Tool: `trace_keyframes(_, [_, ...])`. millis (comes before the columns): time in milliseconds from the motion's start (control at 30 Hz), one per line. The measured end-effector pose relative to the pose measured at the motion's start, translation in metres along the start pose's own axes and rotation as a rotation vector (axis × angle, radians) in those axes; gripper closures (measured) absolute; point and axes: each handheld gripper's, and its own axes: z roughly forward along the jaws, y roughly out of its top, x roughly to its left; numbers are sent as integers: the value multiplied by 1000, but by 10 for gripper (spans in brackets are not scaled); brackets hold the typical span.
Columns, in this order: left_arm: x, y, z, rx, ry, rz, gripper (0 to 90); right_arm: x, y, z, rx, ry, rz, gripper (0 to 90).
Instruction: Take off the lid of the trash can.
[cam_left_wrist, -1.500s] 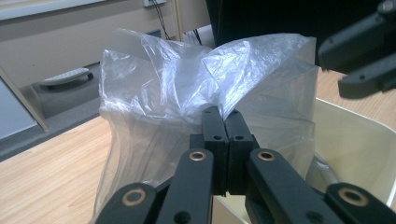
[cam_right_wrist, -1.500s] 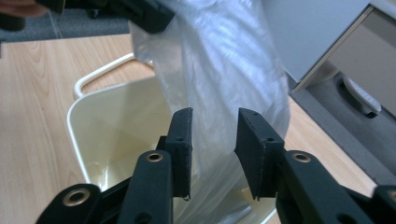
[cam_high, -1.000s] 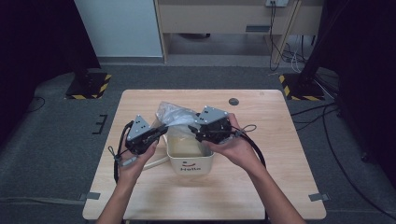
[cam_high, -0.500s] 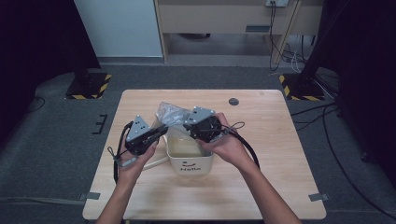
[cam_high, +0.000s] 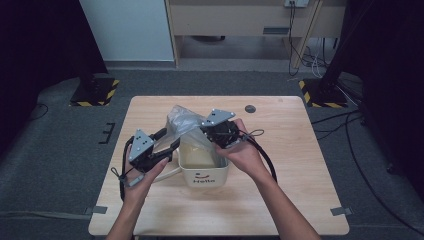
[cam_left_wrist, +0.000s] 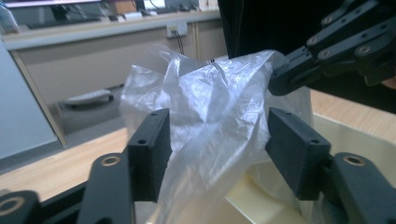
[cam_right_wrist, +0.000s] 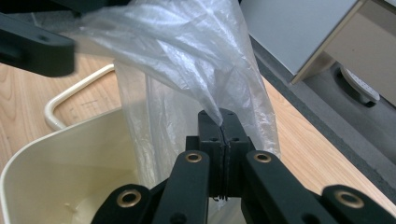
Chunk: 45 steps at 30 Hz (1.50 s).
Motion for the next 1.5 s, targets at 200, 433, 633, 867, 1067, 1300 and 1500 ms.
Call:
trace_keyframes(200, [-3,0,-10,-44,4,-16,339,-3,0,1,-4,-12,16,900])
trace_keyframes(433, [-15,-1,-17,-52,-40,-8,367,-4,2,6,-6,-17,63,899])
trace_keyframes(633, [-23,-4,-12,-9,-86,-3,424,-8,3,7,-5,-30,90,899])
trace_keyframes(867, [-21,-13,5,72,-91,-20,463,-12,2,1,-27,-26,112,900])
trace_keyframes(1067, [-8,-16,14,81,-70,-65,461,-10,1,-7,-46,-18,106,900])
trace_keyframes(1300, [2,-17,22,69,-91,-118,398,-9,-2,-16,-72,6,115,900])
trace_keyframes(1500, [6,-16,28,58,-96,-137,351,-4,-5,-21,-82,21,108,900])
